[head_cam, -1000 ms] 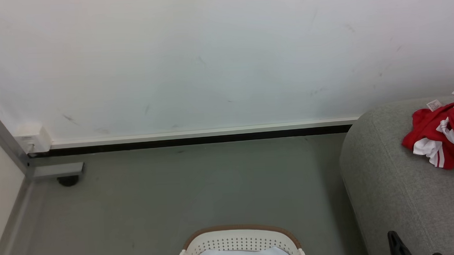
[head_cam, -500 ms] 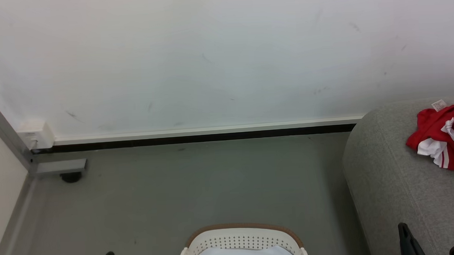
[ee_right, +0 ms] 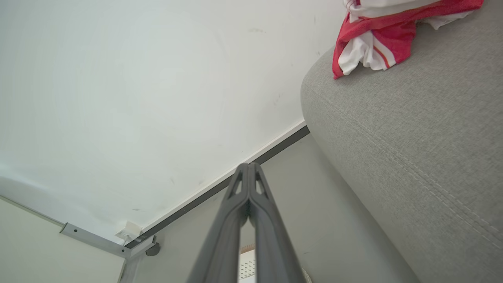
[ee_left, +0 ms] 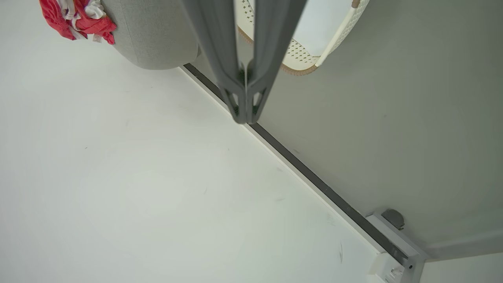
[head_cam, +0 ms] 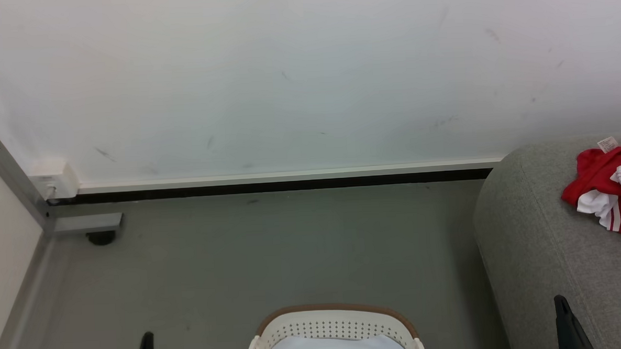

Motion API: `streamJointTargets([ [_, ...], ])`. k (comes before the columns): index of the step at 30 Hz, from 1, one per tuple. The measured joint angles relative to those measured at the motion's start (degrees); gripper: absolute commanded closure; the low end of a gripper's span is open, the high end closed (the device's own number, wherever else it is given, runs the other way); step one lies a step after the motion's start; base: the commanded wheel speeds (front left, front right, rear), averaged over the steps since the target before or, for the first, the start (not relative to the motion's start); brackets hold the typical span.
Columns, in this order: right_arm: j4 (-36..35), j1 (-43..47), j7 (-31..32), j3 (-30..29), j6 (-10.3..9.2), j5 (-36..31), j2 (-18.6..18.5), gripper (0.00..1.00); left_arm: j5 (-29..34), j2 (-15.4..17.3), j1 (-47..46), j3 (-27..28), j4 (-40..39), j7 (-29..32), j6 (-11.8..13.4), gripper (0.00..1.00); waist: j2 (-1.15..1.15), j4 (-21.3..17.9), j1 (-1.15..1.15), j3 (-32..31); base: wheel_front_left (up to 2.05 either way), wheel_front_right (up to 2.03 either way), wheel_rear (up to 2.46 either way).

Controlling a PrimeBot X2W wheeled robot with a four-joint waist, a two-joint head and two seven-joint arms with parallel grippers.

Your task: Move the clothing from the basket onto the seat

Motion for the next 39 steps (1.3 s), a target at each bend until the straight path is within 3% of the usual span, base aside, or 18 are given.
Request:
streamJointTargets([
  [39, -2.7, -2.5, 6.7, -2.4, -0.01, 25.7, -0.2, 1.00, -24.9, 0.2, -4.9, 0.9, -0.2, 6.5, -0.4, 1.00, 0.00, 1.9, 0.00, 1.0, 0.00, 0.00, 0.00],
])
